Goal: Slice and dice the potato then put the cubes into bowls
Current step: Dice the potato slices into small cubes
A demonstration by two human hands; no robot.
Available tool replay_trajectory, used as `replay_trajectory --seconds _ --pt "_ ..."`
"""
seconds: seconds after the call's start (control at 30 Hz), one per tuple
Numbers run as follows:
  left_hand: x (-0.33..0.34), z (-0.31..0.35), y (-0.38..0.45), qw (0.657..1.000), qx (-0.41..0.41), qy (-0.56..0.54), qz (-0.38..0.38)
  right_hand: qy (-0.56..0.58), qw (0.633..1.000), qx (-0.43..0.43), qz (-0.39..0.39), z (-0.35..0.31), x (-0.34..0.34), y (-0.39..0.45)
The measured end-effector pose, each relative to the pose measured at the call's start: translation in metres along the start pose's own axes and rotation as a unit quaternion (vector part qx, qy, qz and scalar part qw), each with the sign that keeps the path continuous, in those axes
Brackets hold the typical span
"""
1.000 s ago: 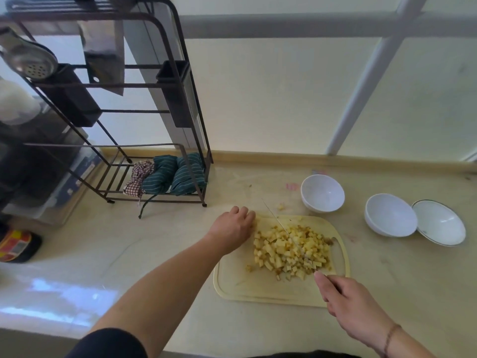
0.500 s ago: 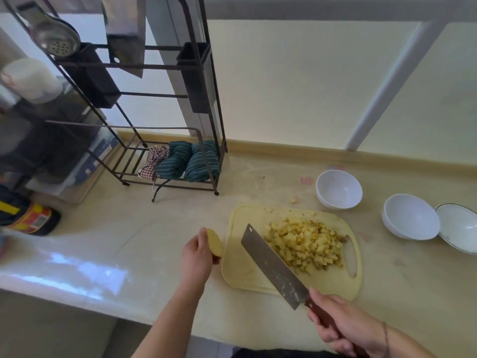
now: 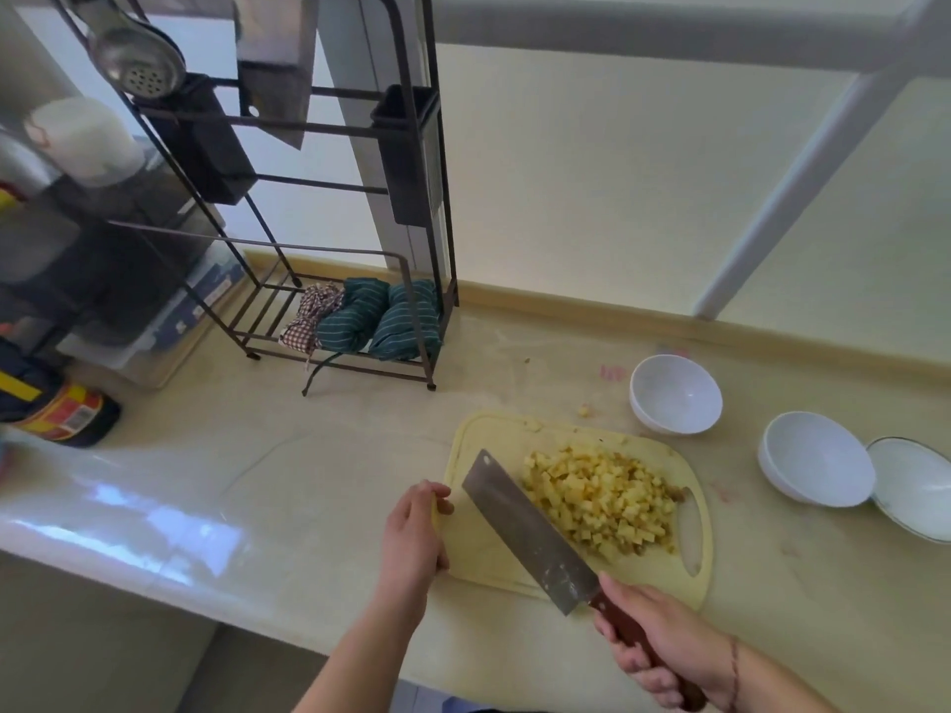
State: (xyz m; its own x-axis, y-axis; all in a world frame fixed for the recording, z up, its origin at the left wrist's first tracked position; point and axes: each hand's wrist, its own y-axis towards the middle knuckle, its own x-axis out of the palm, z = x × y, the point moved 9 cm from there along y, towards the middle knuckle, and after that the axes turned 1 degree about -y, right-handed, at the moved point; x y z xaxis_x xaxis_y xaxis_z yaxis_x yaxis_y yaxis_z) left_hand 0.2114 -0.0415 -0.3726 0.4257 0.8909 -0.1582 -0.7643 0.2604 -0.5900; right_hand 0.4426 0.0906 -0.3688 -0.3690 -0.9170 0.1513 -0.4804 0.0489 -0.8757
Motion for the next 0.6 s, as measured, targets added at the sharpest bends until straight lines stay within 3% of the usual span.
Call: replay_trajectory --seconds 0.1,0.27,0.43,0.6 --pt "0.014 0.003 0.0 0.993 0.062 0.103 -0.005 0.052 0.998 -0.024 0.025 -0.006 -0.013 -0.004" --pt "0.044 0.018 -0.006 0.912 0.187 0.364 -0.007 0.02 0.997 -0.062 0.036 -0.018 -0.007 -0.007" --pt "0.063 0.022 -0.005 0.854 0.201 0.48 -0.004 -0.021 0.994 -0.09 0.064 -0.022 0.014 -0.002" --pt "0.058 0.01 -0.014 0.803 0.251 0.537 -0.057 -0.025 0.989 -0.103 0.099 -0.017 0.026 0.006"
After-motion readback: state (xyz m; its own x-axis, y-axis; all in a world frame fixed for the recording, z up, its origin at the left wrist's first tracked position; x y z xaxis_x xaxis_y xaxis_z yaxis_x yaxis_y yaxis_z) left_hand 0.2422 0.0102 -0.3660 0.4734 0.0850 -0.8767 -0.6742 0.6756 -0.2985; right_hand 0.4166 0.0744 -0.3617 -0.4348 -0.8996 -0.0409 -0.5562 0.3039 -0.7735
